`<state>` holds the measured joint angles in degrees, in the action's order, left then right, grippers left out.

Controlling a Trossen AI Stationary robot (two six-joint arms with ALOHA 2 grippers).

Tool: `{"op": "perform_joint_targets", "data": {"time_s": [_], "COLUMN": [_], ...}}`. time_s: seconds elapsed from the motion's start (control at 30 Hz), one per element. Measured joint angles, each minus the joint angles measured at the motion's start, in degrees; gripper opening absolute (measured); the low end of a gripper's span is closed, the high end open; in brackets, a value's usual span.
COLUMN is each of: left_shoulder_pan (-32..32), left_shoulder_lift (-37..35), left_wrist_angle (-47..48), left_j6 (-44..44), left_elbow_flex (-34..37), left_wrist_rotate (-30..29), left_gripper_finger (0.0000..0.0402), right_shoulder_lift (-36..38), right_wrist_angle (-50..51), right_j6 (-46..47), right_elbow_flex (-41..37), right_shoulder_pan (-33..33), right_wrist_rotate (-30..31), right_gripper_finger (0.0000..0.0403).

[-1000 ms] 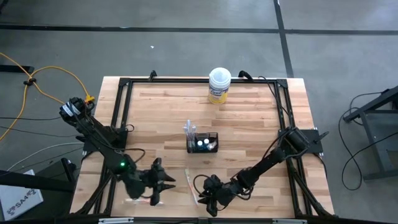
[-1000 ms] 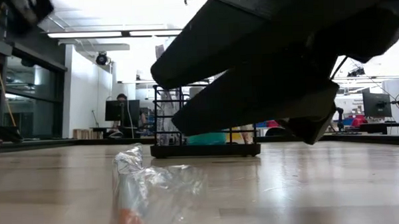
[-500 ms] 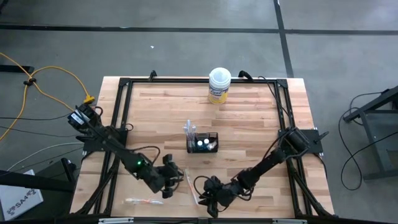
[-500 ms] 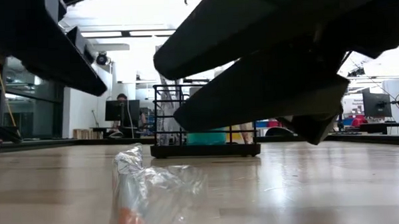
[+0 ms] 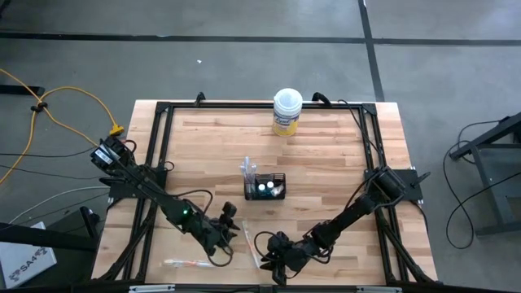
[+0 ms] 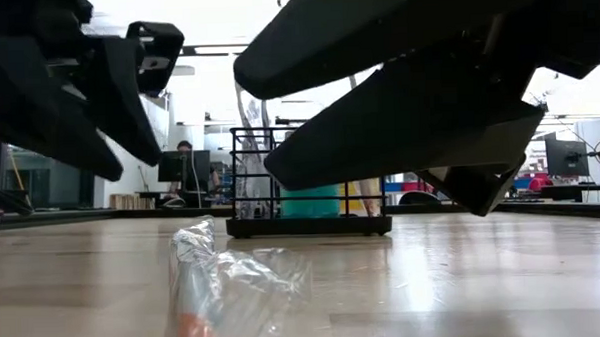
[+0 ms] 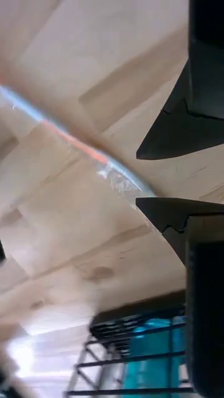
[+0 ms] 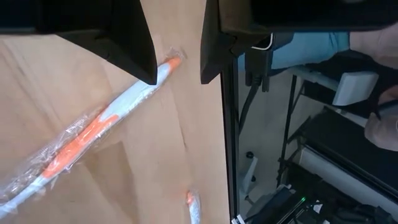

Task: Pick & Place toothbrushing station
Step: Put the right orange toothbrush into the wire organizer

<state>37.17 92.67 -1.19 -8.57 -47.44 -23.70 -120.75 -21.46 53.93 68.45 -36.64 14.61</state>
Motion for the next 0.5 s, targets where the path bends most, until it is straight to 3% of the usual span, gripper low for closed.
{"op": "perform_joint_targets", "data": {"time_s": [0.27,0.5], "left_shoulder_pan": [-0.13,-0.42], "left_shoulder_lift": [2.58,6.54], "left_wrist_angle": [-6.42,-11.37], "left_j6": [-11.16,-13.54], "left_elbow_flex": [-0.02,-0.02], "left_wrist_rotate": [2.61,3.01], "left_gripper_finger": [0.0102,0.0102], "right_shoulder_lift": [0.00,0.07], "right_wrist_angle": [-1.20,-3.00], "right_j6": [0.45,0.52], "right_elbow_flex": [0.00,0.02], "right_shoulder_pan": [0.00,-0.18], "right_wrist_rotate": [-0.01,-0.15], "right_gripper_finger": [0.0114,0.0114]}}
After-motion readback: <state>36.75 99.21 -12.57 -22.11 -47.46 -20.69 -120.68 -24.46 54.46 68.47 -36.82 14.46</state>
